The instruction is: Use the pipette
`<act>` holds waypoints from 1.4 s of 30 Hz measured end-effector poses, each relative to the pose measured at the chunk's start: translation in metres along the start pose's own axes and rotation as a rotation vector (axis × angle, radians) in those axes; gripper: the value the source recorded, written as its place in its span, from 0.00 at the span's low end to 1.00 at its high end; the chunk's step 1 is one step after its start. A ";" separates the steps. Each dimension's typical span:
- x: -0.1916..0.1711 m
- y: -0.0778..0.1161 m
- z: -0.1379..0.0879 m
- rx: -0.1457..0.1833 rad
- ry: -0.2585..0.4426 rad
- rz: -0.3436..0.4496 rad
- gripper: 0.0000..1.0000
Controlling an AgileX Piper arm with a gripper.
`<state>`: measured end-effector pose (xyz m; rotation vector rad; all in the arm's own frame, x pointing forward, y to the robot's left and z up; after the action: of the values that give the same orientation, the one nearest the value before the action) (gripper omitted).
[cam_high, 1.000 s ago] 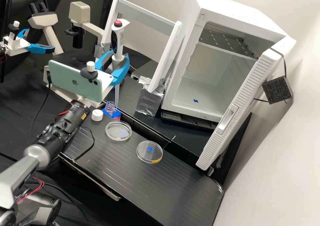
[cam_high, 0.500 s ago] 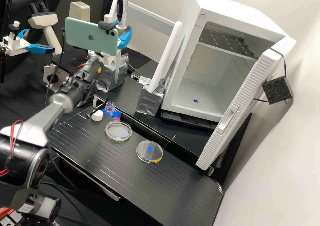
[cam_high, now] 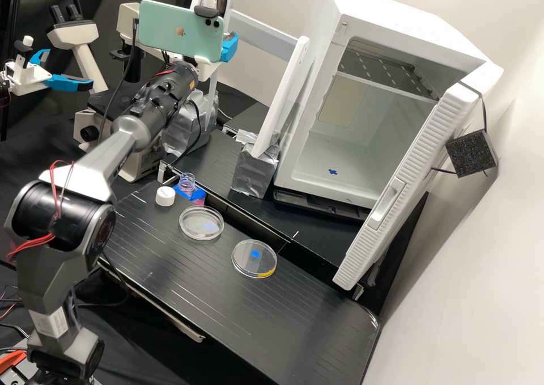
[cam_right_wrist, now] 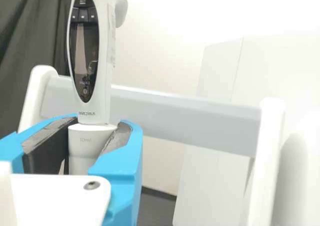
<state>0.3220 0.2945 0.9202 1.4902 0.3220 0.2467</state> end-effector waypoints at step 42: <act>0.023 -0.017 0.039 0.068 -0.134 -0.076 0.00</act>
<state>0.3568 0.2648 0.9040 1.5494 0.2811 0.0758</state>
